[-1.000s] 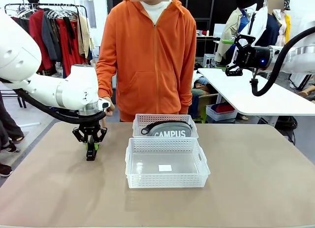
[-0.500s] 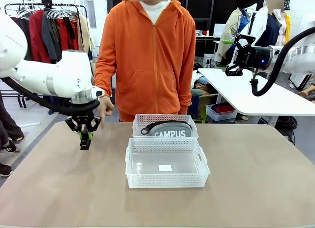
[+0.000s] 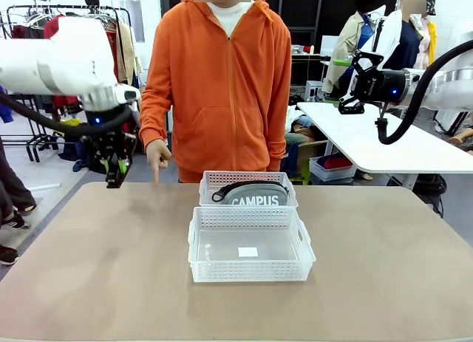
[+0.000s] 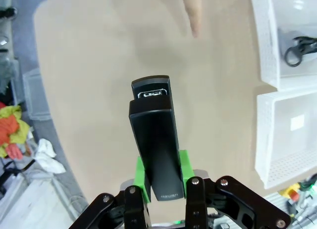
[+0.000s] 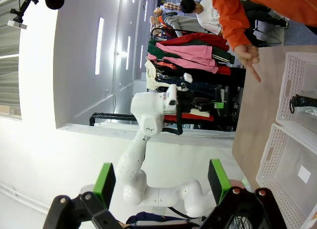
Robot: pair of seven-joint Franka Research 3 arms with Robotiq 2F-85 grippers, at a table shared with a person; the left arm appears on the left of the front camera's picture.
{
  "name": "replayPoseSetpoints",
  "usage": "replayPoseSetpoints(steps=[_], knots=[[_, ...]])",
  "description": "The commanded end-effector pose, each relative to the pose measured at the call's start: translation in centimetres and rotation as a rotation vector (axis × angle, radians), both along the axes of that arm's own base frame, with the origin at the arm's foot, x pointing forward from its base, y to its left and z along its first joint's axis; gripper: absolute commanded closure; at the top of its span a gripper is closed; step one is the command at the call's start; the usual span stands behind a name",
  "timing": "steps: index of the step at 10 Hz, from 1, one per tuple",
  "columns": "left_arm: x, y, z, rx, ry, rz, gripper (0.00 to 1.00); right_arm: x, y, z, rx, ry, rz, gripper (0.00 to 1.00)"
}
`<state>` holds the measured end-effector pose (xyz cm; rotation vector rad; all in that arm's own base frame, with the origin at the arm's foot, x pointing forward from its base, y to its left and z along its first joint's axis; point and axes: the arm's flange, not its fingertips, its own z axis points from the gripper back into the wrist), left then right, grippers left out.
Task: Distribute items into two baskets.
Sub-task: Pick up the Stapler that the person points to, then place the picked Stapler into the Organizing basket as instructed by the person.
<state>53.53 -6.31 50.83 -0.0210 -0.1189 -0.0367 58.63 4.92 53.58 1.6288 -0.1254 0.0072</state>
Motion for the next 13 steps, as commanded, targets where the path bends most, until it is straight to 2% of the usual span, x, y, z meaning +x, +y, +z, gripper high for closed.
replayPoseSetpoints(steps=[1,4,7,9,10,13], knots=[[0.6,1.1,4.2,-0.018,-0.022,-0.067,1.00,-0.1,-0.1,0.2,0.010,0.007,-0.010,0.00],[1.6,2.5,9.7,-0.032,-0.055,-0.087,1.00,-0.1,-0.1,0.2,0.010,0.007,-0.010,0.00],[1.7,3.0,13.3,-0.026,-0.102,-0.092,1.00,-0.1,-0.1,0.2,0.010,0.007,-0.010,0.00],[1.5,3.3,14.2,-0.054,-0.137,-0.102,1.00,-0.1,-0.1,0.2,0.010,0.007,-0.010,0.00],[1.3,2.7,13.5,-0.014,-0.113,-0.072,1.00,-0.1,-0.1,0.2,0.010,0.007,-0.010,0.00],[1.3,2.7,13.5,-0.014,-0.113,-0.072,1.00,-0.1,-0.1,0.2,0.010,0.007,-0.010,0.00]])
